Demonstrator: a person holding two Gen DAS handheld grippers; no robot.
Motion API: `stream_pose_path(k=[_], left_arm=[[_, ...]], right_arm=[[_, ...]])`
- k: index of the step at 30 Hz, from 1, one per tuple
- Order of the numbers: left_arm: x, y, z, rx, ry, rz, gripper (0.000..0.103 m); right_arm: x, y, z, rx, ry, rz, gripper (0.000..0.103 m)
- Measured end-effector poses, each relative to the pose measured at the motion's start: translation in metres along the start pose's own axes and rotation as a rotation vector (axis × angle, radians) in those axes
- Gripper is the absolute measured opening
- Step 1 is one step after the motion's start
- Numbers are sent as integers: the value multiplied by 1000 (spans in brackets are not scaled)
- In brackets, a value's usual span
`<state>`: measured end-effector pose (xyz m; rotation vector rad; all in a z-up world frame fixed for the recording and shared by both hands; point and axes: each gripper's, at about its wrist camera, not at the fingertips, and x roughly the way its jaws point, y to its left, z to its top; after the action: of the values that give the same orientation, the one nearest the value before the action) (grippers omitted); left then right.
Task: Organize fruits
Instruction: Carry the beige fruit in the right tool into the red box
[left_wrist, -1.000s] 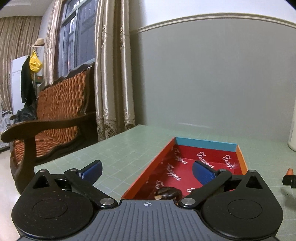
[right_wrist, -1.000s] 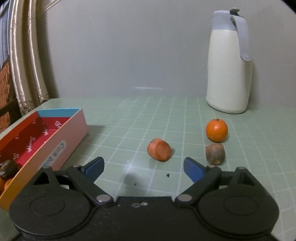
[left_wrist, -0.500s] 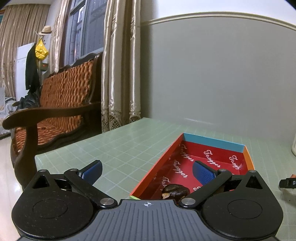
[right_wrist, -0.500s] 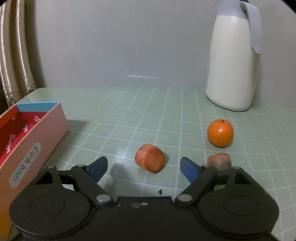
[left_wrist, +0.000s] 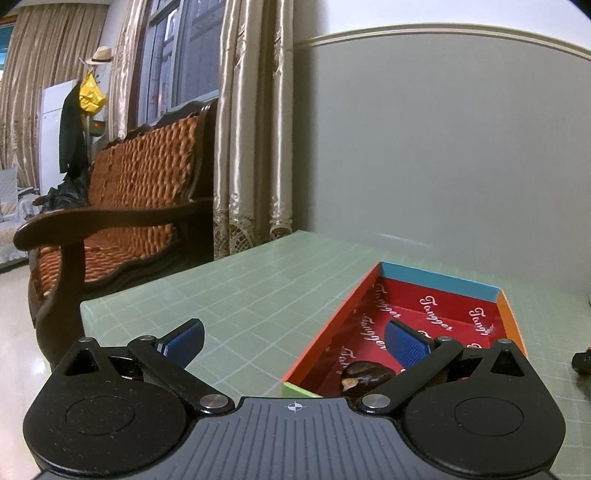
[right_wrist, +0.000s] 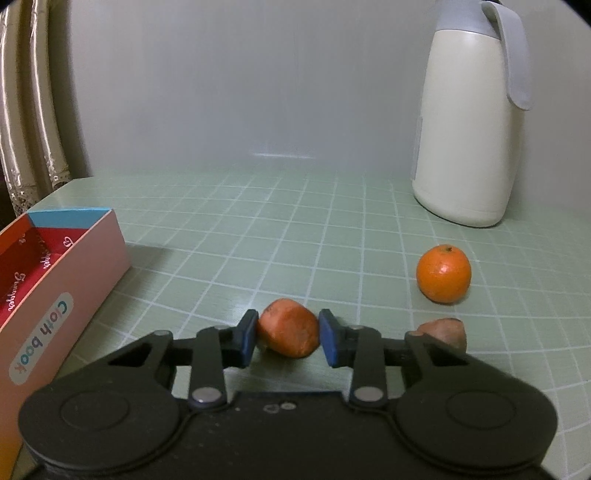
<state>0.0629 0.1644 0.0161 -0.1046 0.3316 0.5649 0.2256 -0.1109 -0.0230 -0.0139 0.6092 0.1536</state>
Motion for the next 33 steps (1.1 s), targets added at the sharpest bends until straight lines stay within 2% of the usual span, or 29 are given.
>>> stream_pose_path(k=[12, 22, 26, 33], left_arm=[[0, 5, 0, -15, 3, 5, 103], [-2, 9, 1, -40, 3, 7, 103], [-1, 13, 1, -57, 10, 11, 103], [-4, 30, -2, -77, 10, 56, 103]], right_arm=[[-2, -1, 0, -7, -9, 27, 33], [-20, 5, -5, -13, -28, 76, 33], [-34, 12, -4, -12, -55, 136, 33], [-61, 48, 6, -80, -105, 259, 33]])
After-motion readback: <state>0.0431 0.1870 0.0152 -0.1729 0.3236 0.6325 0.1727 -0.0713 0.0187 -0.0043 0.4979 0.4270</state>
